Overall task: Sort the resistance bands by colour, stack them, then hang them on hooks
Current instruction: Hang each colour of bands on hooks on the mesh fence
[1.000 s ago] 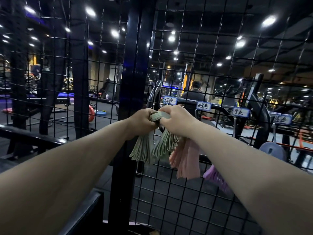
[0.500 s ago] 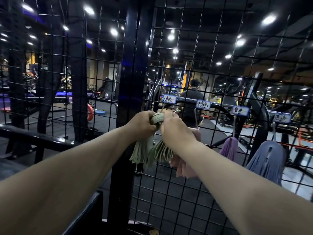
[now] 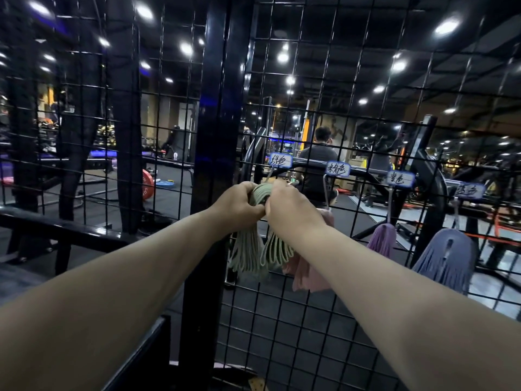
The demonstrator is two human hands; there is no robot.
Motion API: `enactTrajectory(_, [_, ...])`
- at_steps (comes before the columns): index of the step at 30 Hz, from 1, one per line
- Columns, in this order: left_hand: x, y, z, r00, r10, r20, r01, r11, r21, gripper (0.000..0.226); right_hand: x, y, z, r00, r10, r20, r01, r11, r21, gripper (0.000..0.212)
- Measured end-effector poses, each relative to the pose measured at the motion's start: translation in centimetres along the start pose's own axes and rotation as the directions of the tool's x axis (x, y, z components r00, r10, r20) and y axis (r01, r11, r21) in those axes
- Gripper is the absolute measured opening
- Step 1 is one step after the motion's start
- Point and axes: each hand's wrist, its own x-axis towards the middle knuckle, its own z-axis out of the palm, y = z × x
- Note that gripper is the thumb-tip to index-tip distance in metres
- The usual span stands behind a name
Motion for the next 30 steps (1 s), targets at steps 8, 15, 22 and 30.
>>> enactTrajectory(8, [0.1,0.0,-0.9,0.994,-0.022,0.104,0.031,0.996,-0.086,0.023,0.3,0.6,-1.4,0.986,-0.164,-0.012,0.163,0.986,-0.046,0.019])
enactTrajectory(15, [0.1,-0.1,-1.5,0.983,-0.068,0.168,0.099,0.978,-0.181,0.023,0.6,0.6,-1.8,0.983,-0.174,-0.057,0.170,0.983,-0.067,0.024])
enactTrajectory(22, [-0.6,0.0,-0.9,0.989,-0.053,0.138,0.073,0.987,-0.147,0.051,-1.6,-0.2,0.4,0.988,0.073,-0.134,-0.053,0.988,0.148,0.022])
enactTrajectory(30, [-2.6,-1.3,0.8,0.995,-0.043,-0.084,0.057,0.985,0.164,0.020,-1.4,-0.7,0.2,0.988,0.108,-0.108,-0.095,0.988,0.119,0.020])
